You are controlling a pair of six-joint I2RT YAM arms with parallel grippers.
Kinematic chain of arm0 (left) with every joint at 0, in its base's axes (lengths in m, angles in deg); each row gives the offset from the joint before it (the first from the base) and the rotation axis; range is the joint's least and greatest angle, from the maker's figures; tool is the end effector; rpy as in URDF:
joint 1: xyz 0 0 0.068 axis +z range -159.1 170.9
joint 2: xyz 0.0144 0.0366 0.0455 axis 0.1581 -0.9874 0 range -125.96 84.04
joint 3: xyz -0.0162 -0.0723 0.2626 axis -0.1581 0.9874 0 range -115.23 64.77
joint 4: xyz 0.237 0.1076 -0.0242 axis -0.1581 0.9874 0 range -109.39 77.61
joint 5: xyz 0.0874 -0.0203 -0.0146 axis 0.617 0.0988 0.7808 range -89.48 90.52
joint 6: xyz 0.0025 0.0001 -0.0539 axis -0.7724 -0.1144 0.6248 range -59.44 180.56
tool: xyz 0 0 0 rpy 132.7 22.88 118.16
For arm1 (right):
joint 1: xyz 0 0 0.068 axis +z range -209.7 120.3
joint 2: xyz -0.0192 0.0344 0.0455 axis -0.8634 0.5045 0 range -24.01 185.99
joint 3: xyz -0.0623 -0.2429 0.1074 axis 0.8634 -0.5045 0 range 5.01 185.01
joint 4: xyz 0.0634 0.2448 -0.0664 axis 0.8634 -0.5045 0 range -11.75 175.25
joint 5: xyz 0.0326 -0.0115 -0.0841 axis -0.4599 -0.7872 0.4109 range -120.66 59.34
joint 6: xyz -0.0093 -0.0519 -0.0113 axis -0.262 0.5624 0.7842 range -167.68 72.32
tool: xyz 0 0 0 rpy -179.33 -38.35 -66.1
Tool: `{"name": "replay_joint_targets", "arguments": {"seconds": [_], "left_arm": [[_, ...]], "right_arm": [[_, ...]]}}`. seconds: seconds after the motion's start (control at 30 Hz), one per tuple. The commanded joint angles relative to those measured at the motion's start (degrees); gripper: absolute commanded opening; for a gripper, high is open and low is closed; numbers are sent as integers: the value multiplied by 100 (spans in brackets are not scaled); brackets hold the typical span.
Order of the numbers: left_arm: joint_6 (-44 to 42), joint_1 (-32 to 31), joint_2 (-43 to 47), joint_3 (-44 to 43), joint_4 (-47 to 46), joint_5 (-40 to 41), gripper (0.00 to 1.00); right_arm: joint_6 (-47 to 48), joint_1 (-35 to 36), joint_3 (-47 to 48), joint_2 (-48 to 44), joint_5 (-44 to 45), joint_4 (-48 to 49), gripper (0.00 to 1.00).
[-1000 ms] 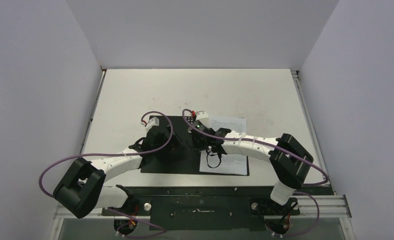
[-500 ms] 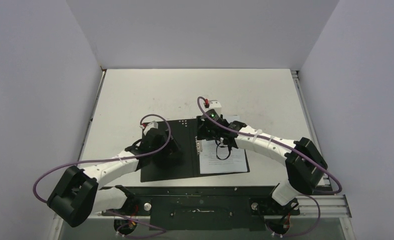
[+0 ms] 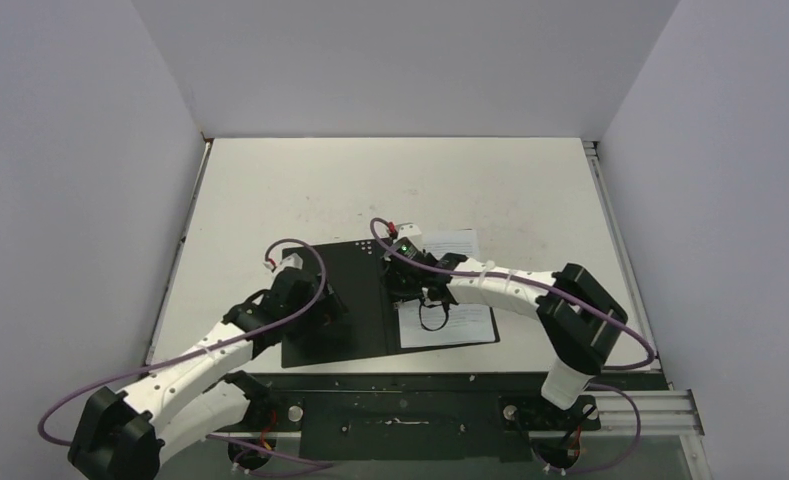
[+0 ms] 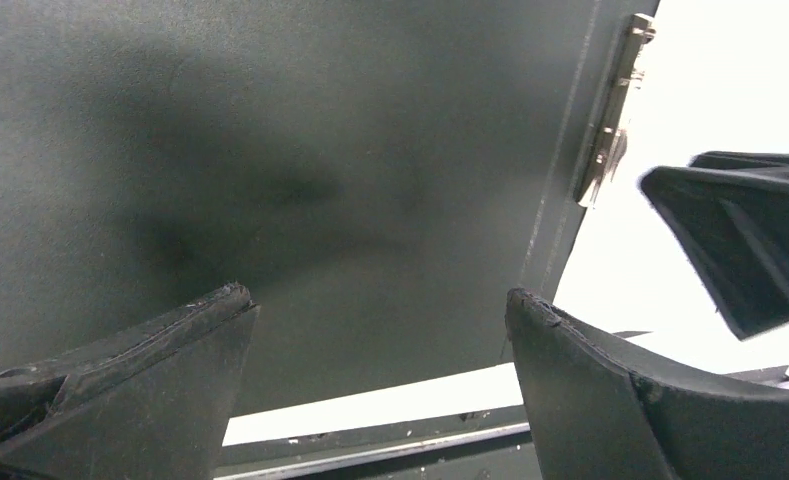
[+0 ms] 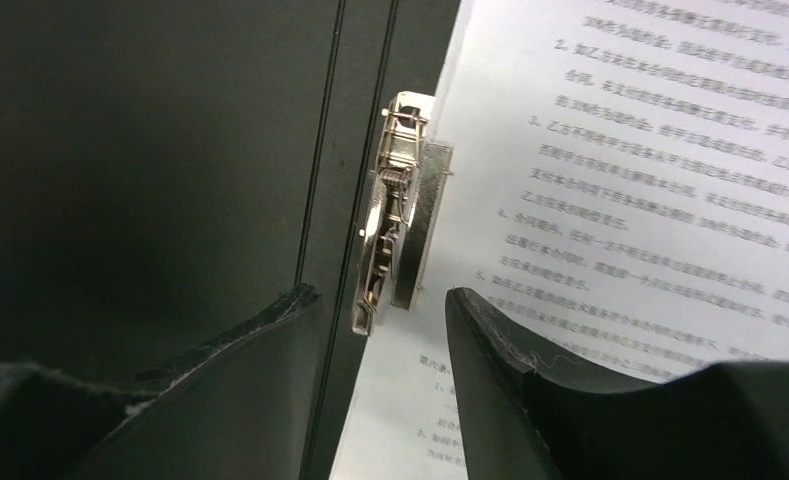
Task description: Put the files into the folder
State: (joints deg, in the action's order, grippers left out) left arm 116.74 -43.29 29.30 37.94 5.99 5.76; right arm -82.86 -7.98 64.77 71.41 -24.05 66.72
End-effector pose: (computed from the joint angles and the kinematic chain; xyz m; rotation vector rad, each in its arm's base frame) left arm 0.1487 -0.0971 0.1797 -0.5301 2.5235 -0.5237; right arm 0.2157 0.2667 0.1935 -0.3227 2.5526 0.4638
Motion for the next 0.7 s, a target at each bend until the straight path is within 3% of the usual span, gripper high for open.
{"name": "replay_joint_targets", "arguments": {"seconds": [0.0, 0.23, 0.67], "left_arm": [[-234, -1, 548, -433, 577, 114, 96], [-452, 25, 1075, -695, 1046, 241, 96], [-617, 41, 1207, -669, 1107, 190, 96]], "right_arm": [[48, 169, 453, 338, 141, 27, 48], [106, 356, 834, 756, 543, -142, 45], [117, 380, 1195, 1188, 982, -416, 35]]}}
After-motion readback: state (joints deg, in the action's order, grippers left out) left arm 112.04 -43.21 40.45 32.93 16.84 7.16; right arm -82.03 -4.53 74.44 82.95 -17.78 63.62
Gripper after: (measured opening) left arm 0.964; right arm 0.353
